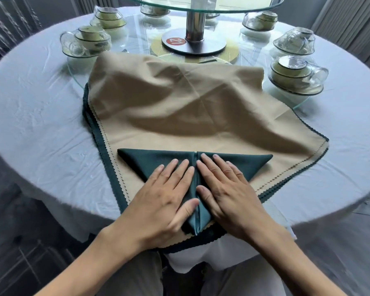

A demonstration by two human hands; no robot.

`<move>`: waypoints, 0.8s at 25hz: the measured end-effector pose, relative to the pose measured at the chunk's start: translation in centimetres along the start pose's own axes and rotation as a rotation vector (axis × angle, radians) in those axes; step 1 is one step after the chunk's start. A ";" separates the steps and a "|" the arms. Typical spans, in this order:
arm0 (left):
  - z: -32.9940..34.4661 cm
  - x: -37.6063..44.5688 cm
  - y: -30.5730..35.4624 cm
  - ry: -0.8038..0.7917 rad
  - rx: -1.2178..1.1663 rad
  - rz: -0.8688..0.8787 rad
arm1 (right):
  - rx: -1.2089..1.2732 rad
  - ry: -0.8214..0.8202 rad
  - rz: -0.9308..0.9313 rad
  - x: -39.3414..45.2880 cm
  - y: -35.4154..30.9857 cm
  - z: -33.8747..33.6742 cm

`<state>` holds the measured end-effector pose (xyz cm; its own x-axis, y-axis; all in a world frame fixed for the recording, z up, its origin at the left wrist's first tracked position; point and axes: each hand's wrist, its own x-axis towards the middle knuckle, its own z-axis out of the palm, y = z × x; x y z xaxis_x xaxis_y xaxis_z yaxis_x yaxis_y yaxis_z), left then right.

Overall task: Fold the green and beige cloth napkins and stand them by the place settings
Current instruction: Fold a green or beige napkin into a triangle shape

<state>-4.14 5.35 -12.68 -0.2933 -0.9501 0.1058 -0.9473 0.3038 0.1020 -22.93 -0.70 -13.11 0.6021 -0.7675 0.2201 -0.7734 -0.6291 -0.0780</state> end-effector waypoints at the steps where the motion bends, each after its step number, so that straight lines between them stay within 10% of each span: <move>1: 0.3 -0.2 0.4 0.006 0.012 -0.013 | -0.004 0.012 0.021 -0.1 -0.4 0.1; 12: 1.0 -0.6 1.2 0.006 0.065 -0.044 | -0.056 -0.230 0.350 1.1 6.2 -2.1; 20: -0.1 -0.4 -0.1 0.008 -0.453 -0.057 | 0.141 -0.120 0.056 -2.5 -3.9 -0.6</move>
<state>-3.90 5.67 -12.66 -0.2396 -0.9663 0.0946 -0.8097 0.2526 0.5297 -21.57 3.78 -12.76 0.5847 -0.8057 0.0946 -0.7761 -0.5895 -0.2241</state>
